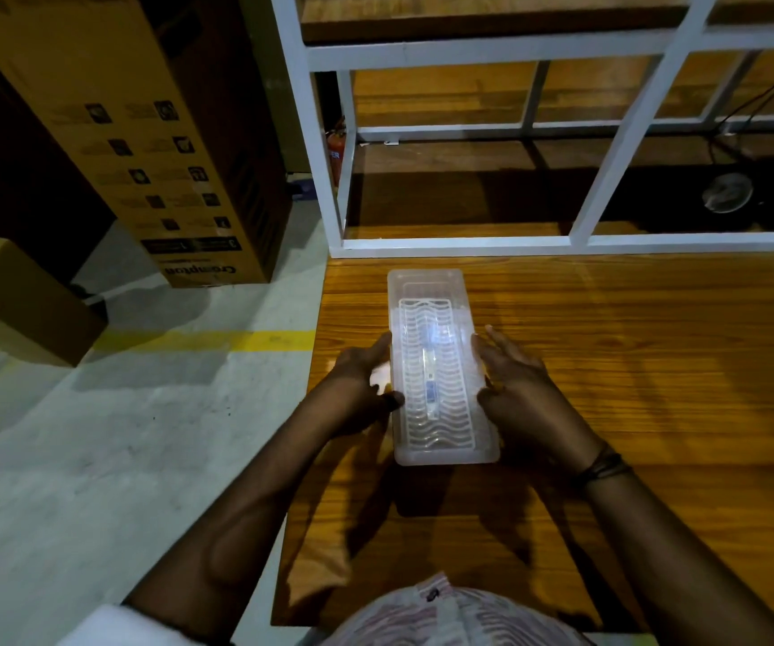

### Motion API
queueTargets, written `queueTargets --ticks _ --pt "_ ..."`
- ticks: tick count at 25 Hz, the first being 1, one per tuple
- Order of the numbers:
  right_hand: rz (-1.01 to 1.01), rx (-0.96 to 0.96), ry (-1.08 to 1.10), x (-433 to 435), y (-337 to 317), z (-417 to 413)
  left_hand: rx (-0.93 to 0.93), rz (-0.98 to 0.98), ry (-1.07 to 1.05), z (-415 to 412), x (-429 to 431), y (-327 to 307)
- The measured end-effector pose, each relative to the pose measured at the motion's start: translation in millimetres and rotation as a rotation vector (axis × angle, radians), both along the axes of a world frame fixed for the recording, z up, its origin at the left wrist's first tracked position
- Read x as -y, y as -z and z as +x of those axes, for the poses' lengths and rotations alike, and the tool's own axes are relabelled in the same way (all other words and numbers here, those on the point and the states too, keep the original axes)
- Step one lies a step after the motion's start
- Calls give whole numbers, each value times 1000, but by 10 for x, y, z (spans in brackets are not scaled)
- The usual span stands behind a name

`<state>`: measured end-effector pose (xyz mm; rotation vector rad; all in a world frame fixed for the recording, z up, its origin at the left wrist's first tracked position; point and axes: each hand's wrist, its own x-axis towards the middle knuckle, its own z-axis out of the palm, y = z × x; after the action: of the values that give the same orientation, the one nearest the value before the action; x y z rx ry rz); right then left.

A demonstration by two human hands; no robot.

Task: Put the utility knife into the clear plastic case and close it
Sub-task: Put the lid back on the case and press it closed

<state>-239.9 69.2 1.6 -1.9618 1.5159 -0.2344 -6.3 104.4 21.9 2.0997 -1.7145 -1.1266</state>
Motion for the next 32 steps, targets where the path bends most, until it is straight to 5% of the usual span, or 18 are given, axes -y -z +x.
queueTargets --ticks 5,11,21,32 --pt "-25 -166 -39 7 26 44 386 79 196 4 86 -65" --pt "-16 -192 -73 201 -128 119 650 -108 526 -34 244 -273" --pt "-214 -274 -178 494 -189 99 617 -92 555 105 621 -320" --pt "-79 -256 -221 799 -238 268 610 86 579 17 892 -319"
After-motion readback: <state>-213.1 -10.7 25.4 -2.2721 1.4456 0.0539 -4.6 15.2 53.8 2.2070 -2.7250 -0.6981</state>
